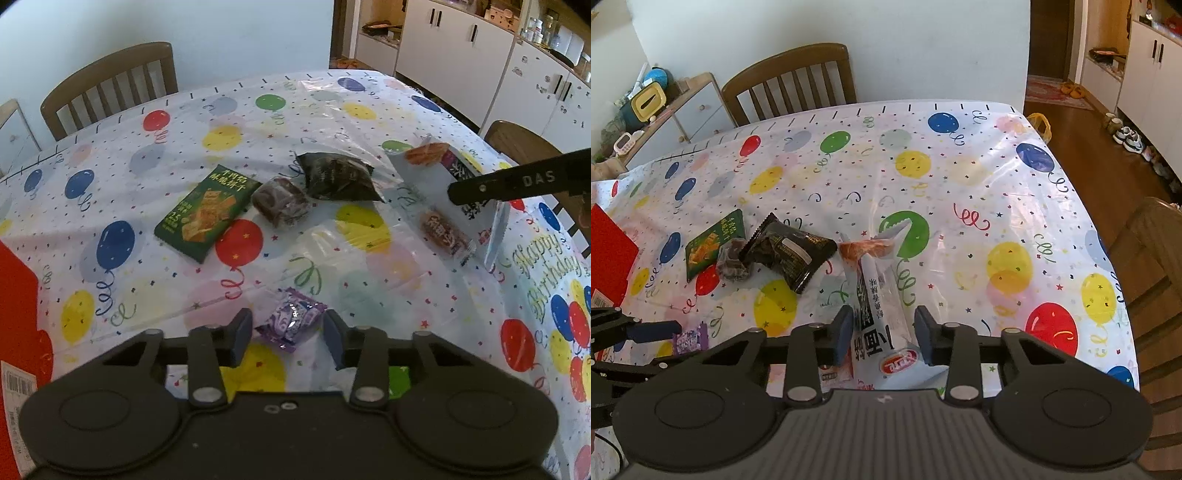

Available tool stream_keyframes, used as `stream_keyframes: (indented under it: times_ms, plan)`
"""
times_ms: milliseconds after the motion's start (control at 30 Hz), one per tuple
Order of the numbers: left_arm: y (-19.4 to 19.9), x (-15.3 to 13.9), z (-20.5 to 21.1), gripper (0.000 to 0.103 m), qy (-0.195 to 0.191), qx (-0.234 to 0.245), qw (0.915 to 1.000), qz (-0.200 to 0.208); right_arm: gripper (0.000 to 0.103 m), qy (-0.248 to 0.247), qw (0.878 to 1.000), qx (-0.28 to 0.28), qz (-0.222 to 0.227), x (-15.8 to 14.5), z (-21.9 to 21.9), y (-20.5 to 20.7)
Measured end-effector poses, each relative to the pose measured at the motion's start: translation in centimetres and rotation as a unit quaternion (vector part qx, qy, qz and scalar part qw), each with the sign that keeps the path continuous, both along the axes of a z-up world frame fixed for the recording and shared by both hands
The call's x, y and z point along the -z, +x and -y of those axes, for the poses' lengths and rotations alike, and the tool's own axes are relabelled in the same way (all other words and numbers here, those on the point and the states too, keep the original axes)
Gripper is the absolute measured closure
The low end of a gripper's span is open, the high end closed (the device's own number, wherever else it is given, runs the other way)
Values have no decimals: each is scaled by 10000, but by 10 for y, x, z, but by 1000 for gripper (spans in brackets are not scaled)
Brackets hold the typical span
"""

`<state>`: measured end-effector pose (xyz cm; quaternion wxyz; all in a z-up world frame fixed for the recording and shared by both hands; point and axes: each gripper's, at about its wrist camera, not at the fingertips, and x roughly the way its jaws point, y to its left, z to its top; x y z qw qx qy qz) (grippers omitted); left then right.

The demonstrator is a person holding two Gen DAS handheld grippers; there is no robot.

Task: Organize snacks
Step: 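Grasp the purple candy with the left gripper while the right grasps the white packet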

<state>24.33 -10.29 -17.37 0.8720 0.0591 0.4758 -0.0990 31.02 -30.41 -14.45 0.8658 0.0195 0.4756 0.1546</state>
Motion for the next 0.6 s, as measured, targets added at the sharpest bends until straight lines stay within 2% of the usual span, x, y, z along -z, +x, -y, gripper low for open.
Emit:
stream_keyframes:
  times_ms: [67,167,267,600]
  plan:
    - [-1,0,3,72,54,47,10000,14,71,15,10000,-8,11,1,0,0]
    - [-2,-1,5,76,72,49,10000,18,79,12,10000,-37,66,1,-1,-1]
    - [-1,-1,4,86,-2,-29,10000,-11,87,17,10000,-17,93,0,-1,-2]
    - [-6,-6,-2,86,-207,-241,9995,-73,90,-75,9997,-16,244,-11,8,-17]
